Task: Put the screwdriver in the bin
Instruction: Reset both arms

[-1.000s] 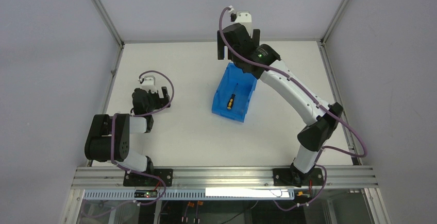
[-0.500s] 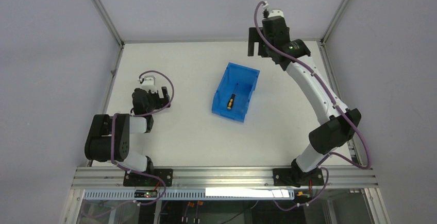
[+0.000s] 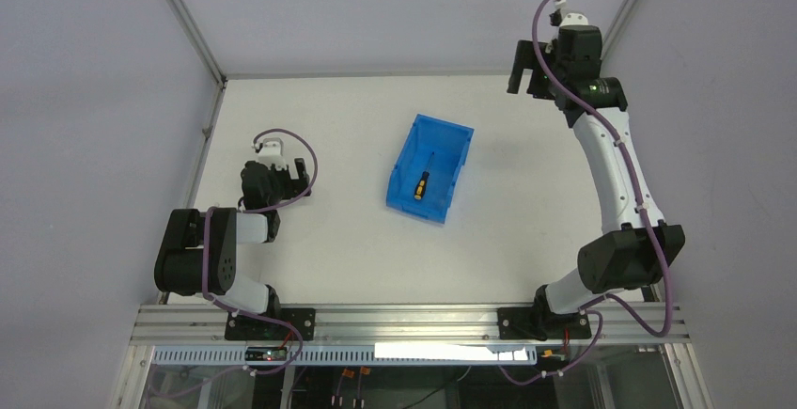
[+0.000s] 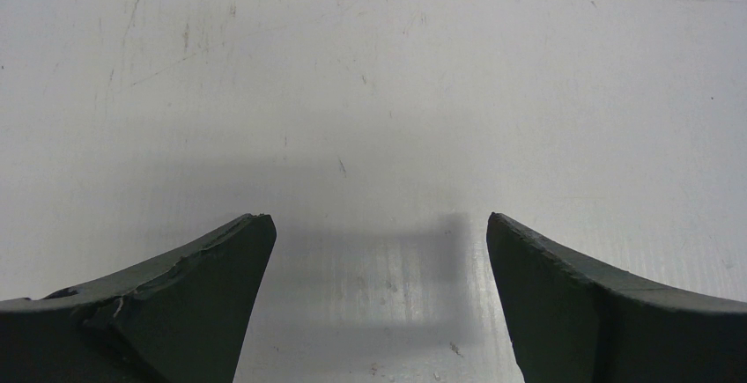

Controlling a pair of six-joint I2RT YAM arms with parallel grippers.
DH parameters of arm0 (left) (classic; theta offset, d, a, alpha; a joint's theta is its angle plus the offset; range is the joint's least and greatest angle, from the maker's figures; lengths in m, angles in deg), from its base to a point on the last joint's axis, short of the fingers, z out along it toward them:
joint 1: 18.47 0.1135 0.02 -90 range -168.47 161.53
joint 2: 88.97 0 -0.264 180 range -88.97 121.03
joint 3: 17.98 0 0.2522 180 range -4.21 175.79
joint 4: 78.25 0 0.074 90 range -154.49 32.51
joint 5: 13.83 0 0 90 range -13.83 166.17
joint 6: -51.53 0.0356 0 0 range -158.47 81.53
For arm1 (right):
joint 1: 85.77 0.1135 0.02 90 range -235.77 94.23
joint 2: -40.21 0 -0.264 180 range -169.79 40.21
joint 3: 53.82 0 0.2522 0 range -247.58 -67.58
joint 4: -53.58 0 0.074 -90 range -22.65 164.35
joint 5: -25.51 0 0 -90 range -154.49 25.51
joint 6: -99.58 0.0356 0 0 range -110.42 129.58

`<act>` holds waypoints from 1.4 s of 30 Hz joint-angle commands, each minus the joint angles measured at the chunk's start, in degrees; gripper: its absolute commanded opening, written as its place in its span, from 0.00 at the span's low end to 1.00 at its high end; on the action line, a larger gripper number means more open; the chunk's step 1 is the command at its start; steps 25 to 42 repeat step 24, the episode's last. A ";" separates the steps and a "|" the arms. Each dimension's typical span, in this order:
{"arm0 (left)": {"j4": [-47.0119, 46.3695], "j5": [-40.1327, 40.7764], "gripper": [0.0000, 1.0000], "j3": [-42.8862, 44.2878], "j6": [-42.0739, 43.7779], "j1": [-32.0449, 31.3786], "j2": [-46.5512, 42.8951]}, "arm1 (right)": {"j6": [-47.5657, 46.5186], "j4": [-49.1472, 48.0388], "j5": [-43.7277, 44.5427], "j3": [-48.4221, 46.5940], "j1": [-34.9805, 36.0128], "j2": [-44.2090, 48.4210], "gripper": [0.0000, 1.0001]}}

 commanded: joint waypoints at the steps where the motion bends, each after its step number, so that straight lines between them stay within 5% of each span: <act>1: -3.22 -0.78 1.00 -0.27 -0.89 0.43 -0.69 | -1.92 -4.30 -6.30 1.86 -3.13 3.02 0.99; 42: -3.22 -0.77 1.00 -0.27 -0.89 0.45 -0.69 | -5.01 -7.32 -10.39 3.46 -5.84 0.83 0.99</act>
